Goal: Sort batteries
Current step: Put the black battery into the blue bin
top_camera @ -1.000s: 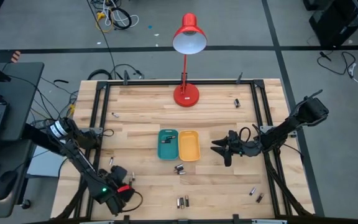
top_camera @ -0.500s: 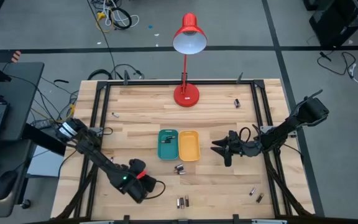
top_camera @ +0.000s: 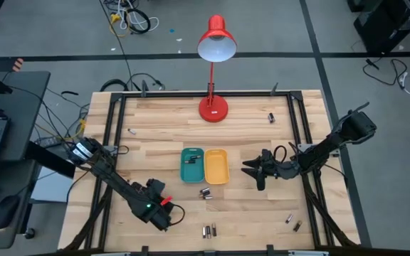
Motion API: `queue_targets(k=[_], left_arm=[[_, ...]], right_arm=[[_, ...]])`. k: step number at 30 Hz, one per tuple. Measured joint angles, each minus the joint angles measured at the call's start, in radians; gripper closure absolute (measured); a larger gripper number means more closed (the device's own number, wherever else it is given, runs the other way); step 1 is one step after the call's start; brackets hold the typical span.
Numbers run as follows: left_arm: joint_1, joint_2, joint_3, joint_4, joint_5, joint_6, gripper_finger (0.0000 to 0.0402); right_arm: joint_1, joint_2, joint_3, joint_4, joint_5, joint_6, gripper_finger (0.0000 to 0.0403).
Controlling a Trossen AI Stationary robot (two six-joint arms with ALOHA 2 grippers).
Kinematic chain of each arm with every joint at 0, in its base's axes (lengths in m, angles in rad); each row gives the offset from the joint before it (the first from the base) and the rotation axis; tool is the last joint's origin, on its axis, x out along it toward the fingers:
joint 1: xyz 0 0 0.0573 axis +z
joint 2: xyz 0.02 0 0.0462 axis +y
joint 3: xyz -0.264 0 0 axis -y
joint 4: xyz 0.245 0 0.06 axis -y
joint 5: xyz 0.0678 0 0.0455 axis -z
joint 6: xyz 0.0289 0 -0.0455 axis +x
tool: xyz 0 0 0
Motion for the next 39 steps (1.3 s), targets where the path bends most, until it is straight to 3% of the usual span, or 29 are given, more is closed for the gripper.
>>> queue_targets(k=[4, 9, 11, 17, 22, 34, 39], left_arm=[[0.000, -0.003, 0.066, -0.164, -0.003, 0.000, 0.0188], [-0.001, -0.004, 0.141, -0.180, -0.007, 0.024, 0.0188], [-0.001, -0.004, 0.168, -0.119, -0.008, 0.164, 0.0188], [-0.035, -0.004, 0.173, 0.134, -0.017, 0.817, 0.0188], [-0.054, -0.004, 0.149, 0.159, -0.008, 1.039, 0.0188], [-0.141, -0.004, 0.004, 0.237, 0.017, 1.087, 0.0188], [-0.140, -0.010, -0.073, 0.369, 0.003, 1.091, 0.0188]], right_arm=[[0.000, 0.000, 0.000, 0.000, 0.000, 0.000, 0.0233], [0.000, 0.000, 0.000, 0.000, 0.000, 0.000, 0.0233], [0.000, 0.000, 0.000, 0.000, 0.000, 0.000, 0.0232], [0.000, 0.000, 0.000, 0.000, 0.000, -0.006, 0.0233], [0.000, 0.000, 0.000, 0.000, 0.000, -0.007, 0.0232], [0.000, 0.000, 0.000, -0.001, -0.001, -0.016, 0.0231], [0.000, 0.000, 0.000, -0.001, -0.001, -0.016, 0.0233]])
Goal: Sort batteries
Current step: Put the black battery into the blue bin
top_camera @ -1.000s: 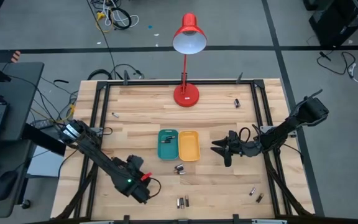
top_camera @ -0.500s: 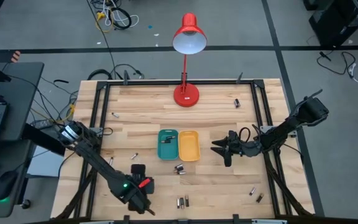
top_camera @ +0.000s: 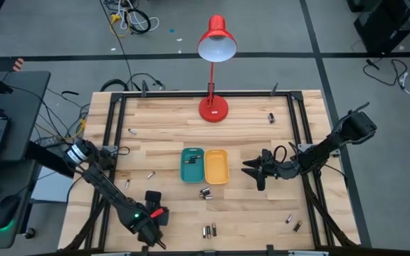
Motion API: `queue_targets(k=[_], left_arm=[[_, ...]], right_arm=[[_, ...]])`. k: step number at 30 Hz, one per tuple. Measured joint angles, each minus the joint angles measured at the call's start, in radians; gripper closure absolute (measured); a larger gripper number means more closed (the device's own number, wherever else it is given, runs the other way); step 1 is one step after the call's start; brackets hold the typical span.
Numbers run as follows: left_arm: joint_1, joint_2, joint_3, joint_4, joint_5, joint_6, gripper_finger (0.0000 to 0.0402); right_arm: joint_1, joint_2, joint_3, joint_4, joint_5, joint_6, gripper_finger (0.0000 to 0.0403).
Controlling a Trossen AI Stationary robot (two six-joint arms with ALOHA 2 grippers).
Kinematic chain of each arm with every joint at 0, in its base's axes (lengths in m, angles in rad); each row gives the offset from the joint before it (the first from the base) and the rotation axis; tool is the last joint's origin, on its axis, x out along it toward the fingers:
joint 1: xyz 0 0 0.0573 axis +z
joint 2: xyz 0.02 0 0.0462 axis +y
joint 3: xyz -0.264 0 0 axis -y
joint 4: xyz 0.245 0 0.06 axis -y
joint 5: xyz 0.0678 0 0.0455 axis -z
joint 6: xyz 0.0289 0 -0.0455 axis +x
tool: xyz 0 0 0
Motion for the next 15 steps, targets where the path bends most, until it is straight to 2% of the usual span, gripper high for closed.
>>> queue_targets(k=[6, 15], left_arm=[[0.000, -0.001, -0.035, 0.050, -0.006, -0.005, 0.0207], [0.000, 0.001, -0.036, 0.057, -0.002, -0.129, 0.0336]], right_arm=[[0.000, 0.000, 0.000, -0.002, 0.000, -0.002, 0.0232], [0.000, 0.000, 0.000, -0.004, 0.000, 0.000, 0.0238]])
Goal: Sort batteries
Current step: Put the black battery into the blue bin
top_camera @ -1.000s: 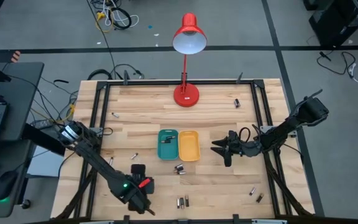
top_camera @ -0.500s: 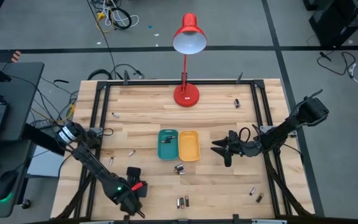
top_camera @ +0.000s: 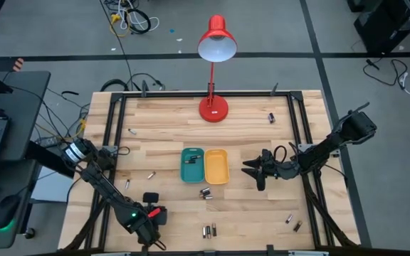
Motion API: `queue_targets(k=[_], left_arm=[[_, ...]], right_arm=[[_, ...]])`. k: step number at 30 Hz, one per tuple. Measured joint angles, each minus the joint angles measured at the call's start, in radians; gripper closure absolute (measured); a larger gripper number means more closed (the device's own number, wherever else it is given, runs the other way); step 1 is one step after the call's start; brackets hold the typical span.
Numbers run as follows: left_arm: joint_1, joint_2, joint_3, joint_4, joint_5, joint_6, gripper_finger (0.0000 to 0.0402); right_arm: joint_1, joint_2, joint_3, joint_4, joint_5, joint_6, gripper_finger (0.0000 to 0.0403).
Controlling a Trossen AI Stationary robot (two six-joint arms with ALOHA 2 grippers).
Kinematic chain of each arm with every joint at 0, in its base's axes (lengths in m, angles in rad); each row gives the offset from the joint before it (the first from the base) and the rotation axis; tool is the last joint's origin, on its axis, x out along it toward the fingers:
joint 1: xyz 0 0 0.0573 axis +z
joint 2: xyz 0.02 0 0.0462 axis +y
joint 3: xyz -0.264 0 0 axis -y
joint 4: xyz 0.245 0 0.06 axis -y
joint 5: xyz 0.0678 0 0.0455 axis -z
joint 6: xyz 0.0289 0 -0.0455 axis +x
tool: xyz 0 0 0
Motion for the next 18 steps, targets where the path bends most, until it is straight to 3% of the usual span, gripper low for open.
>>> queue_targets(k=[6, 14, 18], left_arm=[[0.023, 0.002, 0.028, -0.021, -0.022, -0.048, 0.0345], [0.136, 0.009, 0.073, -0.148, -0.071, -0.020, 0.0332], [0.205, 0.009, 0.103, -0.148, -0.057, 0.074, 0.0335]], right_arm=[[0.000, 0.000, 0.000, 0.000, 0.000, 0.001, 0.0238], [0.000, 0.000, 0.000, 0.000, 0.000, 0.001, 0.0239], [0.000, 0.000, 0.000, 0.000, 0.000, 0.000, 0.0240]])
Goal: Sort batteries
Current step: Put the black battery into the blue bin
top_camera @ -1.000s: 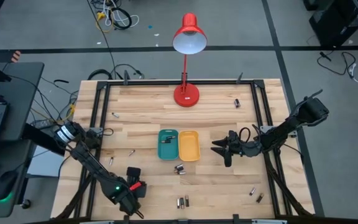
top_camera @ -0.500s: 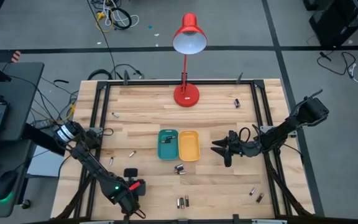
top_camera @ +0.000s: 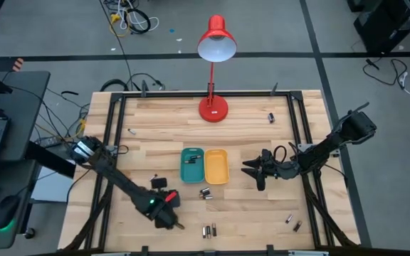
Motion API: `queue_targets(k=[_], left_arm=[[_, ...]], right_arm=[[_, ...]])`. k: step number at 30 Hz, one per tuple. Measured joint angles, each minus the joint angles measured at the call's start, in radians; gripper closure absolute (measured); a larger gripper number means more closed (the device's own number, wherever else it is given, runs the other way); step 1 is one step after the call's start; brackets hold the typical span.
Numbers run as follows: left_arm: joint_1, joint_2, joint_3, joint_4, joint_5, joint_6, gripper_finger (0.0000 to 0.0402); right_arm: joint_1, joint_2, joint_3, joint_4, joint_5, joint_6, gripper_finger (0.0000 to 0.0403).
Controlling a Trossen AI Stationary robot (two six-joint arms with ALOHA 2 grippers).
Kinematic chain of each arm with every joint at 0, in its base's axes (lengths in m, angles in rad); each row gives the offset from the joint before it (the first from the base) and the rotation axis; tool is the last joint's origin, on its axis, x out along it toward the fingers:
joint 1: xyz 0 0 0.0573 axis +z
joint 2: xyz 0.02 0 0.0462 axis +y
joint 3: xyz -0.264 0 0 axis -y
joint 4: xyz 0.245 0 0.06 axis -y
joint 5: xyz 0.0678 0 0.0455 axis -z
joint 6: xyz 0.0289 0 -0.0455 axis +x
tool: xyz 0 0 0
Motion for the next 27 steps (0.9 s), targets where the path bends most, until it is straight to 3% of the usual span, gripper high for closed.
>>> queue_targets(k=[5, 13, 17, 27], left_arm=[[0.075, -0.001, 0.064, -0.030, 0.004, 0.132, 0.0334], [0.168, -0.004, 0.283, -0.282, -0.015, 0.280, 0.0334], [0.216, -0.004, 0.361, -0.326, -0.047, 0.350, 0.0333], [0.339, -0.005, 0.365, -0.315, -0.059, 0.527, 0.0333]], right_arm=[[0.000, 0.000, 0.000, -0.001, 0.000, -0.002, 0.0242], [0.000, 0.000, 0.000, -0.001, 0.000, -0.006, 0.0242], [0.000, 0.000, 0.000, -0.002, 0.000, -0.004, 0.0242], [0.000, 0.000, 0.000, -0.002, 0.005, -0.007, 0.0244]])
